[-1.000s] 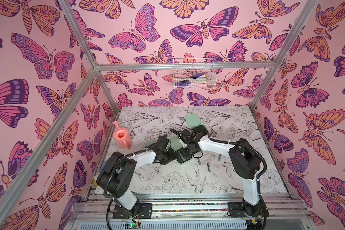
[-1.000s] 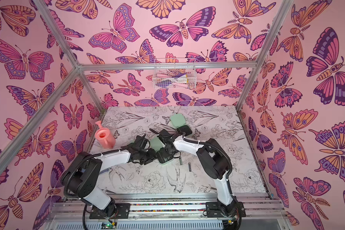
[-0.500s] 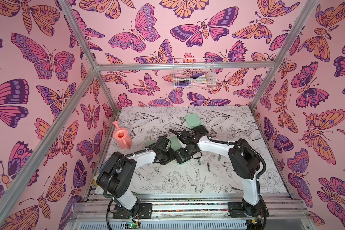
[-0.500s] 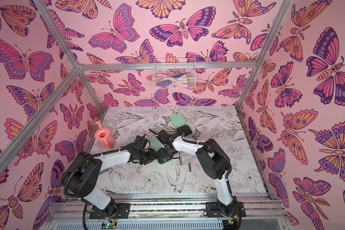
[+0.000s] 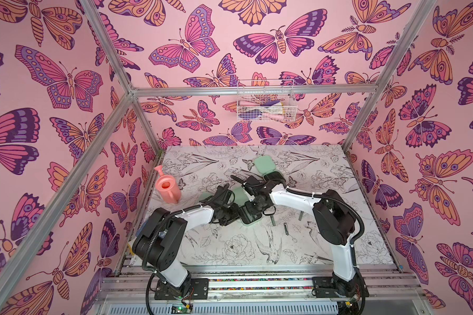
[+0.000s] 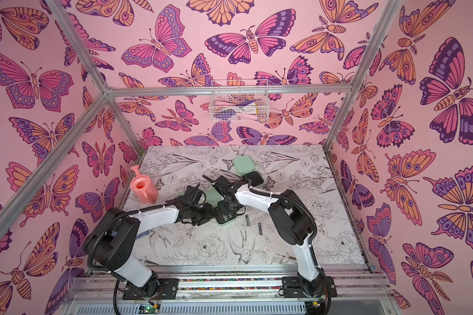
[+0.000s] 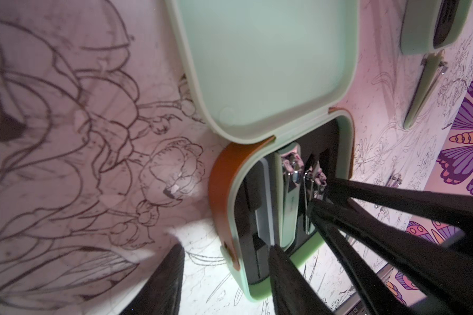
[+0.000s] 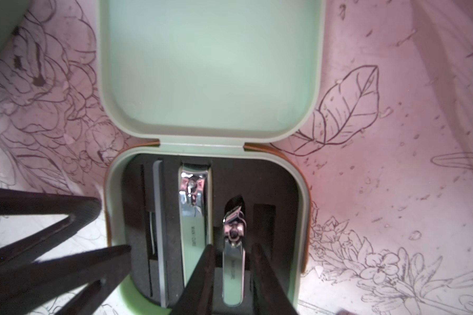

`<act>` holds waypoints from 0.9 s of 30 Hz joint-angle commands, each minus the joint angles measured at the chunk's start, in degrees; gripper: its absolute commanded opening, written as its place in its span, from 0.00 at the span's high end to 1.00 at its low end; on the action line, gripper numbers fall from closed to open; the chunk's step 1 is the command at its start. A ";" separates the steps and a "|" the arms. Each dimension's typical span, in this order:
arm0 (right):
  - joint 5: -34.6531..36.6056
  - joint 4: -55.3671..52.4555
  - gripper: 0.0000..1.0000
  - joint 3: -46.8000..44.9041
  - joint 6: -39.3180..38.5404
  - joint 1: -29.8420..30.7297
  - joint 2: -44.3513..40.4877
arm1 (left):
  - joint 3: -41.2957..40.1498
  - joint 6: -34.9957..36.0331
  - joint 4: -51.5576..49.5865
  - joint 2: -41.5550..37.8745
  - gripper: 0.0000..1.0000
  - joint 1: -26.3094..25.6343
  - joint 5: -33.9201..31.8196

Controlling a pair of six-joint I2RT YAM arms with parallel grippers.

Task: Organize nail clipper sets
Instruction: Place the nail clipper in the storage box.

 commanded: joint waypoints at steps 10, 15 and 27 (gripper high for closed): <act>0.09 -2.40 0.77 0.42 -0.04 0.54 0.48 | -1.26 -0.05 -1.19 1.69 0.47 -0.25 0.24; 0.28 -2.53 0.77 -0.12 -0.14 0.54 0.85 | -1.24 -0.05 -1.11 1.78 0.47 -0.25 0.19; -0.16 -2.40 0.78 0.89 0.04 0.54 2.21 | -1.40 -0.05 -1.11 1.87 0.47 -0.25 0.29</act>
